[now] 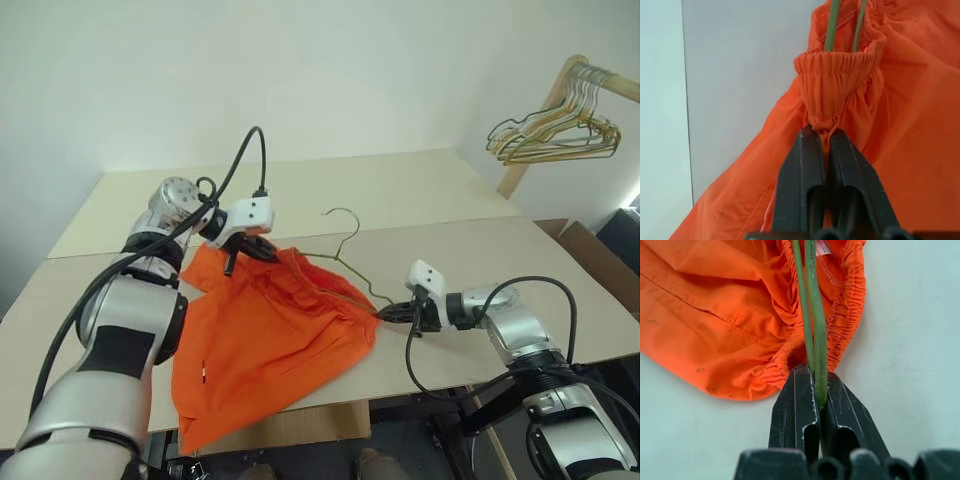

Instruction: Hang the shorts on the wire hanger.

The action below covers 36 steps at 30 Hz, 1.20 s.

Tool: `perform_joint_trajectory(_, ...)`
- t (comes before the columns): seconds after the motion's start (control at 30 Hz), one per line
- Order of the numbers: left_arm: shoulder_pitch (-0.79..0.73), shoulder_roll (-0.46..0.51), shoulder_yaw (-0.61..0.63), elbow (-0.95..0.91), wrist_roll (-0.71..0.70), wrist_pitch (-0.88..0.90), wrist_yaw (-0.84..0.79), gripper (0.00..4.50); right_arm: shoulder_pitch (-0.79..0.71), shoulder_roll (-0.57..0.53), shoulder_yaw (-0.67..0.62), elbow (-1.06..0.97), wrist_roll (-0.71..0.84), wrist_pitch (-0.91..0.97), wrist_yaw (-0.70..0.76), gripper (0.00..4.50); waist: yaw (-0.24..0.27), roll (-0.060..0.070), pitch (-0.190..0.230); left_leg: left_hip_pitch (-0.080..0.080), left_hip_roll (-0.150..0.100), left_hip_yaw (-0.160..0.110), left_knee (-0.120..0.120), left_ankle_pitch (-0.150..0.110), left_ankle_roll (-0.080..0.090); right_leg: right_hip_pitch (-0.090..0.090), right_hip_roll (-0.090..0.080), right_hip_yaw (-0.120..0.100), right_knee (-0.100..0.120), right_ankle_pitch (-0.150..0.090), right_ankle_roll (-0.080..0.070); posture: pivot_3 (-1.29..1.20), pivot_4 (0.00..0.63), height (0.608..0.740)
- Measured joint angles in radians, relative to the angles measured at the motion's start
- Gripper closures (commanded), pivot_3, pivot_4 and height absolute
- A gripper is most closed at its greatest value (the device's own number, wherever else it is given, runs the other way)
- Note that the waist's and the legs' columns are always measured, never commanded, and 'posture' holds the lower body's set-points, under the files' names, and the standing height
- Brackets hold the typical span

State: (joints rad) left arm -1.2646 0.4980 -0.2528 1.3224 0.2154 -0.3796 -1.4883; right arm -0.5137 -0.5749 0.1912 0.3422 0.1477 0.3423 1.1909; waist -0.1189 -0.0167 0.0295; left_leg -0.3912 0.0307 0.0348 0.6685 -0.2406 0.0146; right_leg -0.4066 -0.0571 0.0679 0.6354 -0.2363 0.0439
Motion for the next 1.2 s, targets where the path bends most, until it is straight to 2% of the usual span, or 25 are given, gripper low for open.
perform_joint_trajectory(0.33,0.014,-0.005,0.002,0.000,0.022,-0.008,0.037,4.46,0.006,0.002,0.000,0.000,-0.010,-0.014,-0.005,4.50,-0.006,0.000,0.000,0.001,0.000,-0.001,0.000,0.000,0.000,0.000,0.000,0.000,0.002,0.000,0.000,-0.09,0.000,0.740)
perform_joint_trajectory(0.43,0.017,-0.006,0.014,0.000,0.020,-0.008,0.043,3.74,0.017,0.006,0.000,0.000,-0.011,-0.041,-0.009,4.50,-0.006,0.000,0.000,0.001,0.000,-0.001,0.001,0.000,0.000,0.000,0.000,0.000,0.003,0.000,0.000,-0.09,0.000,0.740)
perform_joint_trajectory(0.7,0.023,-0.006,0.060,0.000,0.016,-0.017,0.049,1.18,0.019,0.017,-0.003,0.000,-0.010,-0.094,-0.025,4.50,-0.007,0.000,0.000,0.001,-0.001,-0.001,0.001,0.000,0.000,0.000,0.000,0.000,0.004,0.000,0.000,-0.09,0.000,0.740)
perform_joint_trajectory(1.07,0.050,-0.009,0.059,0.001,0.022,-0.012,0.064,1.18,0.025,0.017,-0.005,0.000,-0.006,-0.167,-0.014,4.50,-0.007,0.000,0.000,0.001,0.000,-0.001,0.001,0.000,0.000,0.000,0.000,0.000,0.004,0.000,0.000,-0.09,0.000,0.740)
perform_joint_trajectory(1.2,0.050,-0.012,0.058,0.001,0.032,-0.011,0.084,2.07,0.026,0.017,-0.006,0.000,-0.006,-0.171,-0.014,4.50,-0.007,0.000,0.000,0.001,-0.001,-0.001,0.001,0.000,0.000,0.000,0.000,0.000,0.004,0.000,0.000,-0.09,0.000,0.740)
